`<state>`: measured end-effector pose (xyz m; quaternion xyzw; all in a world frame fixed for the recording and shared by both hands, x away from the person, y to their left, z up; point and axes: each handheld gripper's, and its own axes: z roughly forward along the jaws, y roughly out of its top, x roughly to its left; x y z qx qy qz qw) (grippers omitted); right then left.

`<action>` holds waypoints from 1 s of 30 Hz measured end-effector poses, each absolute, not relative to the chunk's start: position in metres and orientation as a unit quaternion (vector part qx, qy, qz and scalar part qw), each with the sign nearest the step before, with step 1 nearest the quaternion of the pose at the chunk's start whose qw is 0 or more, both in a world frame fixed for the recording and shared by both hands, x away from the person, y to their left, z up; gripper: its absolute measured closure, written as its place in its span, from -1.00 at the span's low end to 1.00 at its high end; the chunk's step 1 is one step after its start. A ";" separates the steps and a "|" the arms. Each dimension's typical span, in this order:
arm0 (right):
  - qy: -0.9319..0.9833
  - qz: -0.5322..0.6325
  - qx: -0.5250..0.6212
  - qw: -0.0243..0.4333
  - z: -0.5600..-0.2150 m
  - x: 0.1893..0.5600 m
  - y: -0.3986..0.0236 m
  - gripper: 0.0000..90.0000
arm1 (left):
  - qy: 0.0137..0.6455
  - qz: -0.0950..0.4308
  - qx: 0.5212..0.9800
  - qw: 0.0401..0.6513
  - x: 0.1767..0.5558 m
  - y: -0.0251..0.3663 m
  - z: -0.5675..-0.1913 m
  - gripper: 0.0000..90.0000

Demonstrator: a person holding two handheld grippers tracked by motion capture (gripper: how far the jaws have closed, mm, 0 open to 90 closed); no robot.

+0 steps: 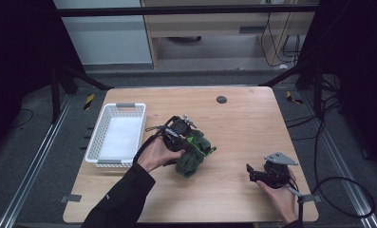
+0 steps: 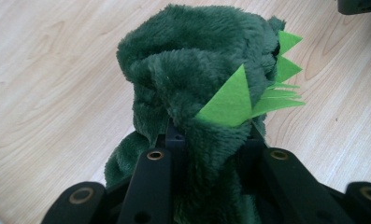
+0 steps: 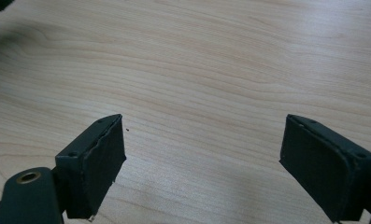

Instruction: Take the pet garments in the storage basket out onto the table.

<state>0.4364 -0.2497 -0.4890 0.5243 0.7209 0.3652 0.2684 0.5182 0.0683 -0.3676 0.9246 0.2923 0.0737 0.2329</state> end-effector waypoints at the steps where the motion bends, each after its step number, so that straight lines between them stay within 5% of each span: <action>1: 0.721 0.365 0.524 0.269 -0.489 0.436 -0.250 -0.69 | 0.291 0.072 0.926 0.230 0.519 0.068 -0.369 0.61; 21: 0.721 0.363 0.525 0.269 -0.490 0.437 -0.250 -0.71 | 0.279 0.049 0.936 0.211 0.519 0.053 -0.404 0.51; 30: 0.722 0.364 0.525 0.267 -0.490 0.437 -0.250 -0.72 | 0.275 0.046 0.936 0.212 0.518 0.052 -0.409 0.29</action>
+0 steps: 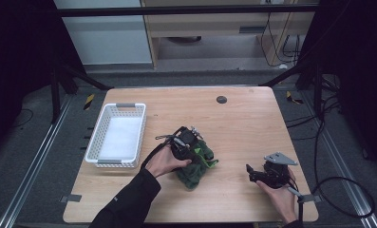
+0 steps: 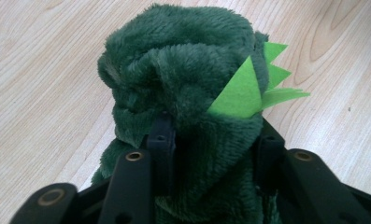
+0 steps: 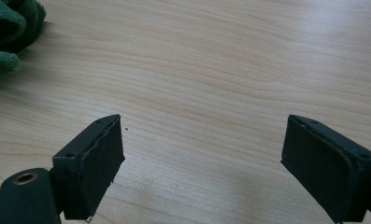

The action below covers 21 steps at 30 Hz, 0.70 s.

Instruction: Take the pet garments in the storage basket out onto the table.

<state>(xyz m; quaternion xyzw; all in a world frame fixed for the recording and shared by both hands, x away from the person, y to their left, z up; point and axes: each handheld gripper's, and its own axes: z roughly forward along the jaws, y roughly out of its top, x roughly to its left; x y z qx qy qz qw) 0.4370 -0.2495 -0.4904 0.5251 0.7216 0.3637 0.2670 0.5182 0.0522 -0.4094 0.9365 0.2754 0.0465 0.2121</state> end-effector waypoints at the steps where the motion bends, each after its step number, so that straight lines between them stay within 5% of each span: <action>1: 0.721 0.364 0.525 0.267 -0.490 0.437 -0.249 -0.72 | 0.272 0.048 0.937 0.213 0.518 0.052 -0.410 0.25; 13: 0.722 0.362 0.525 0.267 -0.491 0.437 -0.250 -0.73 | 0.262 0.059 0.932 0.244 0.511 0.057 -0.402 -0.26; 21: 0.720 0.364 0.527 0.267 -0.491 0.437 -0.250 -0.74 | 0.274 0.065 0.917 0.281 0.507 0.073 -0.389 -0.39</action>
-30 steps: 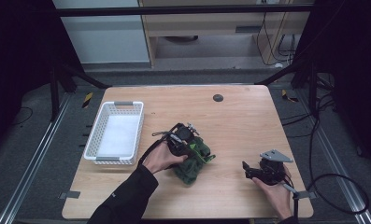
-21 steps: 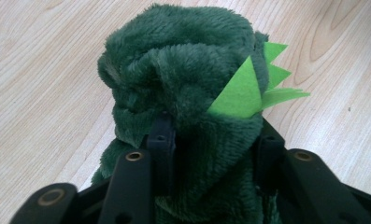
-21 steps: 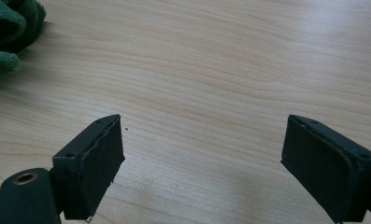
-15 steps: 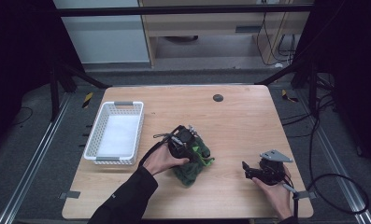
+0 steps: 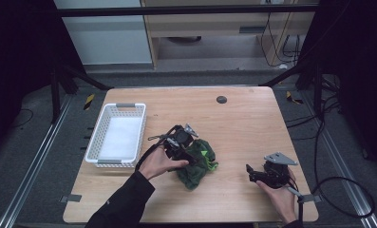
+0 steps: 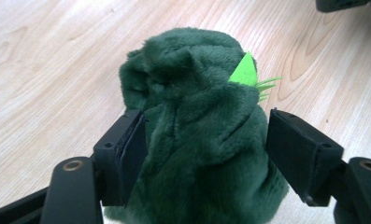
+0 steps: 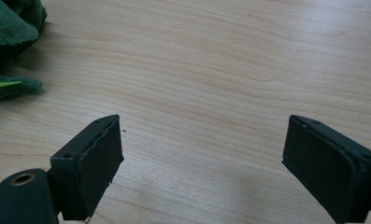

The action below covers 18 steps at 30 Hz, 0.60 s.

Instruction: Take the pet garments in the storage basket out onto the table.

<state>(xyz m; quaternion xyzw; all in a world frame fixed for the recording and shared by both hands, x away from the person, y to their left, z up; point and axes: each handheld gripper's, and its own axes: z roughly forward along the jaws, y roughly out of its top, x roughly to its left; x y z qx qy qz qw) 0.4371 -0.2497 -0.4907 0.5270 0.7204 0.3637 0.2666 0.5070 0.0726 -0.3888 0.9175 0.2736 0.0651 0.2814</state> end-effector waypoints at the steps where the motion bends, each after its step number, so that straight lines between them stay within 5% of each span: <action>1: 0.720 0.363 0.527 0.268 -0.491 0.437 -0.250 -0.73 | 0.275 0.067 0.916 0.285 0.507 0.075 -0.387 -0.40; 18: 0.717 0.366 0.529 0.268 -0.490 0.437 -0.250 -0.74 | 0.317 0.108 0.852 0.403 0.486 0.141 -0.368 -0.46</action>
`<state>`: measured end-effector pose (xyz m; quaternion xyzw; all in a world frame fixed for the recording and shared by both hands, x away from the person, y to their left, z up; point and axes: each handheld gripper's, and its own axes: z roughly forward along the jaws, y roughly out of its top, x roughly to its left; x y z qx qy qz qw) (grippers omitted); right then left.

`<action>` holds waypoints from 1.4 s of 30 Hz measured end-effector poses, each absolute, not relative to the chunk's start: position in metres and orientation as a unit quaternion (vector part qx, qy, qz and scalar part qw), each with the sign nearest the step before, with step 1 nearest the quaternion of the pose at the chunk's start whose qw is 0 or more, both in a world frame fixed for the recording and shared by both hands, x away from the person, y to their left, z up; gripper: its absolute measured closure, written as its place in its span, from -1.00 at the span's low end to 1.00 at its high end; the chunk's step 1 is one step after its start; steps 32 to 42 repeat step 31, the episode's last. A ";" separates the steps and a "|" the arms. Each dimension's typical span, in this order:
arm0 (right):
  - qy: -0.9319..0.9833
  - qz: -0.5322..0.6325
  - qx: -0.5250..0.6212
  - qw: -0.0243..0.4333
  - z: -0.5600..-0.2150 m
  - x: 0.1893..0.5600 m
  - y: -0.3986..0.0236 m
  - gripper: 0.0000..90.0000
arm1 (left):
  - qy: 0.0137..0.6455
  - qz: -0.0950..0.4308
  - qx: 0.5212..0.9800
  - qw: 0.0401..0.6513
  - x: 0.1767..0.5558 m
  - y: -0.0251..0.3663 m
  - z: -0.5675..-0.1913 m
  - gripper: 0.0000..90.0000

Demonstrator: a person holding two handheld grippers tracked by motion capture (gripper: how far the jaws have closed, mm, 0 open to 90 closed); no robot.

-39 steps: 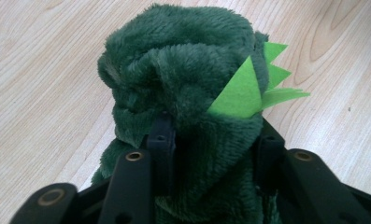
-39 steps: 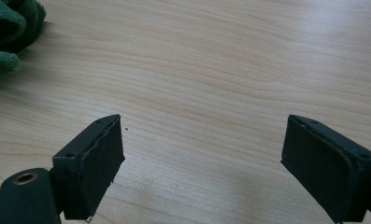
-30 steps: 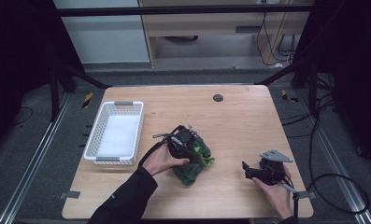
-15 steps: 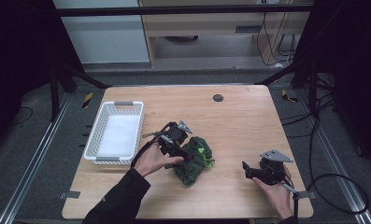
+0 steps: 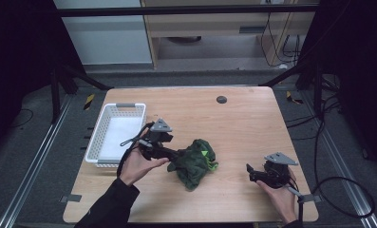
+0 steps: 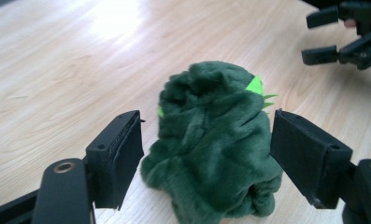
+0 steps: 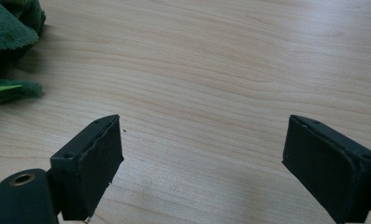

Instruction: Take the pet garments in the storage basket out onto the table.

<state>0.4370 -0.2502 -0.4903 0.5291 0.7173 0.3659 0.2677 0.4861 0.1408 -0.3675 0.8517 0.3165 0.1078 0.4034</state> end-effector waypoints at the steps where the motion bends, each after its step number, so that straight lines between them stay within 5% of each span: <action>1: 0.717 0.367 0.529 0.268 -0.490 0.437 -0.250 -0.74 | 0.320 0.111 0.848 0.407 0.485 0.144 -0.368 -0.46; 16: 0.714 0.368 0.532 0.269 -0.490 0.437 -0.251 -0.74 | 0.384 0.170 0.788 0.451 0.453 0.207 -0.384 -0.40; 29: 0.711 0.367 0.535 0.269 -0.490 0.437 -0.250 -0.75 | 0.461 0.190 0.733 0.463 0.424 0.267 -0.416 -0.17; 42: 0.711 0.369 0.535 0.269 -0.490 0.436 -0.250 -0.76 | 0.468 0.191 0.728 0.464 0.421 0.273 -0.420 -0.17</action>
